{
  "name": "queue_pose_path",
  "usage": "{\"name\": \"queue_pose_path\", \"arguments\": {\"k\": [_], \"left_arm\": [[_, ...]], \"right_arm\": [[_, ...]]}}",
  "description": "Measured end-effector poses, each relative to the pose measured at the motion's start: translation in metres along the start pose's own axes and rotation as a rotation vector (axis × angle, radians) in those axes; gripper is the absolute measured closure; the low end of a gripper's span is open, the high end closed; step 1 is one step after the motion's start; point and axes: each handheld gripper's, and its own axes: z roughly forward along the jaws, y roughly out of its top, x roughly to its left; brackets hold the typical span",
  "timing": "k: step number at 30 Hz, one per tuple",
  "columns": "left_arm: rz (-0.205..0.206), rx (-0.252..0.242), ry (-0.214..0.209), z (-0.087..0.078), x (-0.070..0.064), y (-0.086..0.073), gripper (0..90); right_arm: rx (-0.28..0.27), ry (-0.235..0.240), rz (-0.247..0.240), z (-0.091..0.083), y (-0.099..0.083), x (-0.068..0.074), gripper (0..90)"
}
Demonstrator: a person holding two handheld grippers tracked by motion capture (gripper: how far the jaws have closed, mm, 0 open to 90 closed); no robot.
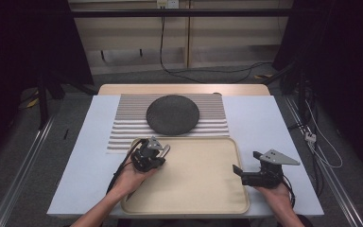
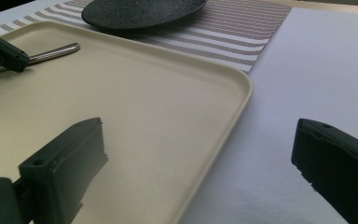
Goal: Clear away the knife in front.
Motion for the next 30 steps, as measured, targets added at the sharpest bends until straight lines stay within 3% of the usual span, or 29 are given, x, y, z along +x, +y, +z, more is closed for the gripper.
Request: {"name": "queue_pose_path", "arguments": {"k": [2, 4, 19, 25, 30], "left_arm": [[0.004, 0.005, -0.01, -0.001, 0.002, -0.001, 90.0], [0.003, 0.008, 0.016, -0.002, 0.002, -0.002, 90.0], [-0.082, 0.027, -0.008, -0.009, 0.017, -0.007, 90.0], [-0.077, 0.04, 0.011, -0.013, 0.02, -0.01, 90.0], [-0.098, 0.04, 0.023, -0.017, 0.025, -0.015, 90.0]], "right_arm": [[0.0, 0.0, 0.0, 0.0, 0.0, 0.0, 3.0], [0.0, -0.002, 0.002, 0.0, 0.0, 0.0, 3.0], [0.005, -0.001, 0.004, 0.001, 0.0, -0.001, 3.0], [0.004, -0.006, 0.003, 0.001, 0.0, 0.0, 3.0], [0.004, -0.007, 0.006, 0.002, 0.0, 0.0, 3.0]]}}
